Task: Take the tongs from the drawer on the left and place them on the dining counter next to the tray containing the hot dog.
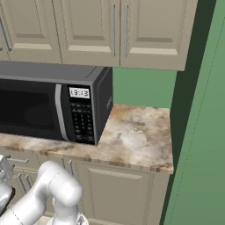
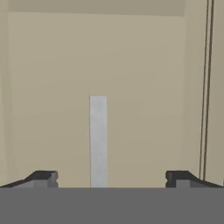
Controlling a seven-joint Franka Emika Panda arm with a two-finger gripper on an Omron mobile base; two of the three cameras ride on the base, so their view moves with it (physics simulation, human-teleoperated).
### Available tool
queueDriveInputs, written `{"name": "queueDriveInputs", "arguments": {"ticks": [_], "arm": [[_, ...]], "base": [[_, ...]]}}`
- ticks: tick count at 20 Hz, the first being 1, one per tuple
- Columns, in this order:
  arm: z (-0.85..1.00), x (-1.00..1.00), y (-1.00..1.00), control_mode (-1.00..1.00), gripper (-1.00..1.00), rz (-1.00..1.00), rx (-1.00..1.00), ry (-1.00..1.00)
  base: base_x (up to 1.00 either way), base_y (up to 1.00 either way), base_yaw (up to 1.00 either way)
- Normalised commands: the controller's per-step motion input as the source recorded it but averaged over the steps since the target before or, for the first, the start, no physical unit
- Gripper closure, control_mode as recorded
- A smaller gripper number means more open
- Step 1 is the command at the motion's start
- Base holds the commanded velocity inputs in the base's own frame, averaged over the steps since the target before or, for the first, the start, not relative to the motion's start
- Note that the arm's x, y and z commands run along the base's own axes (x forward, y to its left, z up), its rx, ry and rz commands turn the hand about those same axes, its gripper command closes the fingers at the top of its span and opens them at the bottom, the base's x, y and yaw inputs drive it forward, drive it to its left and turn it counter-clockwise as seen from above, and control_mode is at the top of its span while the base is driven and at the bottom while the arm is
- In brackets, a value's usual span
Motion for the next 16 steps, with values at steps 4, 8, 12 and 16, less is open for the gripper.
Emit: {"name": "queueDriveInputs", "arguments": {"ticks": [4,8,12,16], "arm": [[-0.01,0.01,0.00,-1.00,-1.00,0.00,0.00,0.00],[-0.02,0.18,0.00,-1.00,-1.00,0.00,0.00,0.00],[-0.20,0.16,0.00,-1.00,-1.00,0.00,0.00,0.00],[-0.37,0.09,0.00,-1.00,-1.00,0.00,0.00,0.00]], "base": [[0.00,0.00,0.00],[0.00,0.00,0.00],[0.00,0.00,0.00],[0.00,0.00,0.00]]}}
